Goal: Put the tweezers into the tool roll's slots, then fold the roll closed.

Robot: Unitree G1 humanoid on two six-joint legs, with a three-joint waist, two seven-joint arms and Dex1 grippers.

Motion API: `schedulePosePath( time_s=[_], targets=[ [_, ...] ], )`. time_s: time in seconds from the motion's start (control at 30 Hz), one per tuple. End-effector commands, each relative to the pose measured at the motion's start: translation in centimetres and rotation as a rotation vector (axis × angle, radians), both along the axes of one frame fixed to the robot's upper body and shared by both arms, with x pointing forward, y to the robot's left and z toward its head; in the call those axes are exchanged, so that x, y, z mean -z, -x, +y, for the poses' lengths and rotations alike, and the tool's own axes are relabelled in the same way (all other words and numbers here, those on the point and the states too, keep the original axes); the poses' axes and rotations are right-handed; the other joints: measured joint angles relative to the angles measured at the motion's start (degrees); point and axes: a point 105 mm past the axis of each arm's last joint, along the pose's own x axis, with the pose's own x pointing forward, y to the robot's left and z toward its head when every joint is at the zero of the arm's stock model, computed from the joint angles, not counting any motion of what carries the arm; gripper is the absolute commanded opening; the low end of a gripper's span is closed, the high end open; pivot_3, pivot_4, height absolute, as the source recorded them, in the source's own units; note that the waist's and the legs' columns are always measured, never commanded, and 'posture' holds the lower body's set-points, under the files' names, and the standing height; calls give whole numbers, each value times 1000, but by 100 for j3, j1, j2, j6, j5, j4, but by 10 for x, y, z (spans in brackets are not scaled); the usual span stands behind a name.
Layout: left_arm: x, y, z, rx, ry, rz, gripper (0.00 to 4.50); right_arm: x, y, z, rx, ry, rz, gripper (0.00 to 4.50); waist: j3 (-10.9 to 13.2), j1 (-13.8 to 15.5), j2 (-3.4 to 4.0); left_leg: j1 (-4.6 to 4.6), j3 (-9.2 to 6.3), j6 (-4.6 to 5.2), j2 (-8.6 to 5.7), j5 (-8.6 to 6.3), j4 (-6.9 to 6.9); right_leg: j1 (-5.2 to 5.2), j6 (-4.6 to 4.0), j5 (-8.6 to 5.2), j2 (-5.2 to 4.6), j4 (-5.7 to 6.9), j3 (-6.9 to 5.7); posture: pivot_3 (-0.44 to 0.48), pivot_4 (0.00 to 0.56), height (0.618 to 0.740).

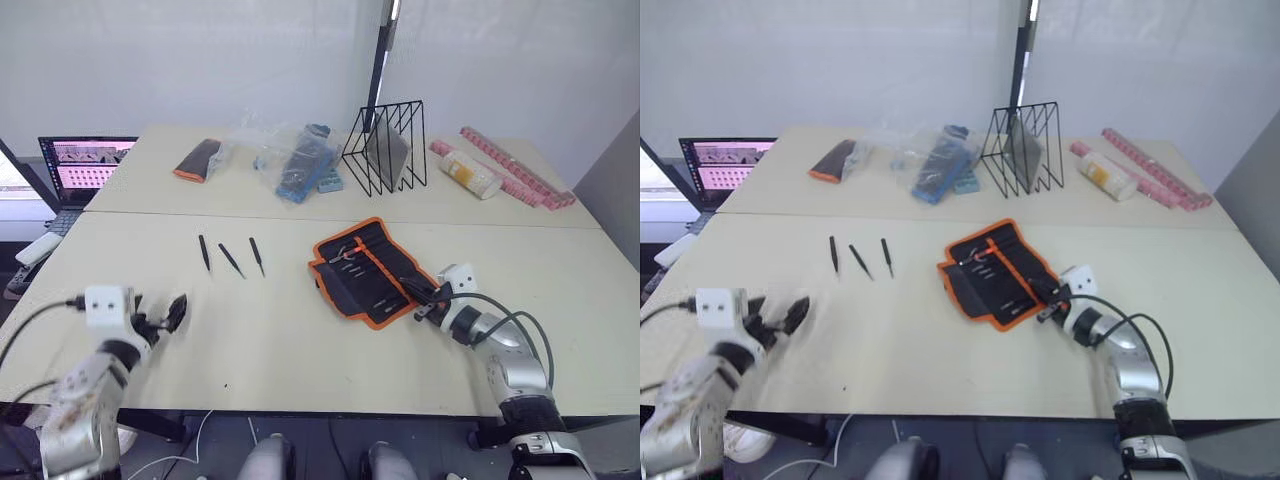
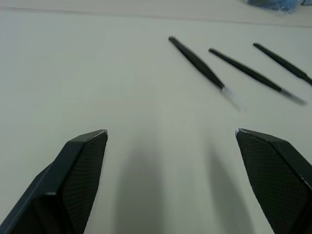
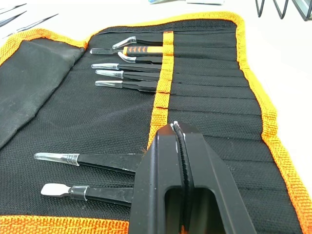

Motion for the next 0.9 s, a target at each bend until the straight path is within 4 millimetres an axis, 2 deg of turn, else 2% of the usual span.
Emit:
schedulePosePath(
  time_s=[0.03,0.23,0.53,0.7,0.8,0.9],
  targets=[
    [-15,15,-1,-49,-41,-69,4460,18,6,-5,-4,32,64,0,0,3,0,0,1,0,0,0,0,3,0,0,-1,-1,1,0,150,685],
    [-9,31,-6,-68,-35,-65,4460,20,5,-6,-13,41,67,0,-1,7,-1,0,2,0,4,0,0,7,-5,-4,1,-23,-3,0,150,685],
    [-10,29,-8,-55,-49,-75,4460,22,4,-6,-20,46,73,0,-3,5,-2,1,6,0,8,0,1,9,-7,-6,4,-30,-6,0,150,685],
    [-24,8,-14,-24,14,-109,4460,23,4,-7,-15,48,72,0,-4,18,-3,1,5,0,8,1,2,10,-8,-6,5,-30,-7,0,150,685],
    [-47,-17,-19,-25,10,-171,4460,22,4,-7,-7,40,73,0,-5,27,-5,1,4,-1,6,3,4,12,-7,-6,7,-31,-7,0,150,685],
    [-56,-41,-13,-101,-22,-148,4460,22,3,-7,-4,41,72,0,-6,10,-6,5,6,-2,4,4,5,14,-6,-5,11,-27,-5,0,150,685]
  ],
)
